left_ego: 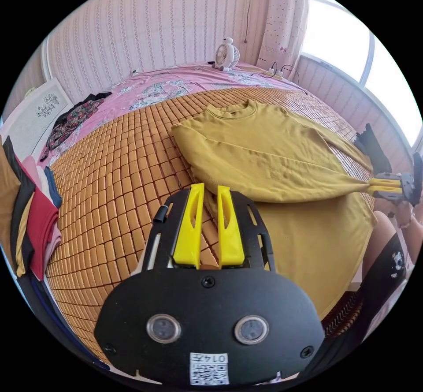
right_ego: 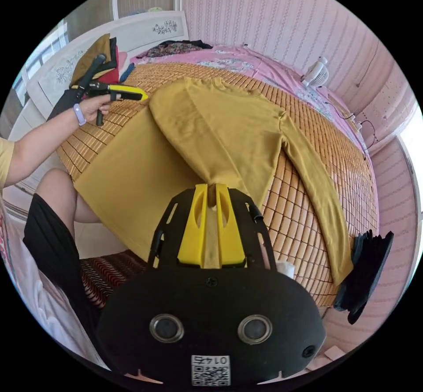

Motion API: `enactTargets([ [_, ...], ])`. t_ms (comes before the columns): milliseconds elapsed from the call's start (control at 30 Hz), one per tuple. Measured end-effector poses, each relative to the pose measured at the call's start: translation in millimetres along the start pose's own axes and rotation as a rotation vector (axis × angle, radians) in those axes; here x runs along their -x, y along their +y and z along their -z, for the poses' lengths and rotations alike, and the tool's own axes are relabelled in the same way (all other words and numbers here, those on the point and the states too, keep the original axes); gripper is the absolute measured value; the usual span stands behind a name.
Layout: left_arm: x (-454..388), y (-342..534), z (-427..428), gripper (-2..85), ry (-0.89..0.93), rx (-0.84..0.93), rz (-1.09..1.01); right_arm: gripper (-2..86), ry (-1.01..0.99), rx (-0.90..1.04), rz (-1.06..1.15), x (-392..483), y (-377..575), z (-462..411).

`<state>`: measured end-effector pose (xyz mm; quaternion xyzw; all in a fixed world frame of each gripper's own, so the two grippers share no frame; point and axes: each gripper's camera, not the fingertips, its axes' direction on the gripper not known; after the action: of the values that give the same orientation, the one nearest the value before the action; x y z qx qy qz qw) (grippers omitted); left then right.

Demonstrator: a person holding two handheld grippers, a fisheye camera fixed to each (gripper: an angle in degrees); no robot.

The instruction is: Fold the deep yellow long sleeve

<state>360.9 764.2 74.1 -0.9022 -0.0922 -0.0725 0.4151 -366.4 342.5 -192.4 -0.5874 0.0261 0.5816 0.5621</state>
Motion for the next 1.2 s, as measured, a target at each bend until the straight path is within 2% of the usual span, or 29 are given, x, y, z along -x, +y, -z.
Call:
enactTargets([
  [100,2,-15,3,5.4,0.006,-0.003,0.007,3.3,0.011,-0.052,-0.013,-6,12,47],
  [233,-2,-40,-1,6.0,0.009,0.022,-0.006,5.8,-0.067,0.154,-0.029,-14,32,26],
  [433,-20,-83,-21,5.7,-0.097,0.075,-0.087,7.6,-0.075,0.113,0.004,-16,32,44],
  [567,-18,-96,-27,2.4,-0.091,0.108,-0.094,5.9,-0.040,0.229,0.030,-24,25,28],
  [767,24,-90,-15,2.0,0.010,0.094,0.126,3.1,-0.153,0.168,0.029,-44,15,77],
  [867,40,-84,-17,4.0,0.069,0.079,0.238,4.7,-0.194,0.248,0.026,-52,19,65],
  [1000,41,-85,14,6.5,0.070,0.055,0.243,8.1,-0.262,0.140,-0.061,-96,26,107],
  [1067,24,-84,38,6.3,0.064,0.005,0.166,9.2,-0.182,0.065,-0.165,-134,37,130],
  [1200,-49,-71,71,5.3,0.182,-0.008,-0.037,12.2,0.082,-0.074,-0.590,-254,85,173],
])
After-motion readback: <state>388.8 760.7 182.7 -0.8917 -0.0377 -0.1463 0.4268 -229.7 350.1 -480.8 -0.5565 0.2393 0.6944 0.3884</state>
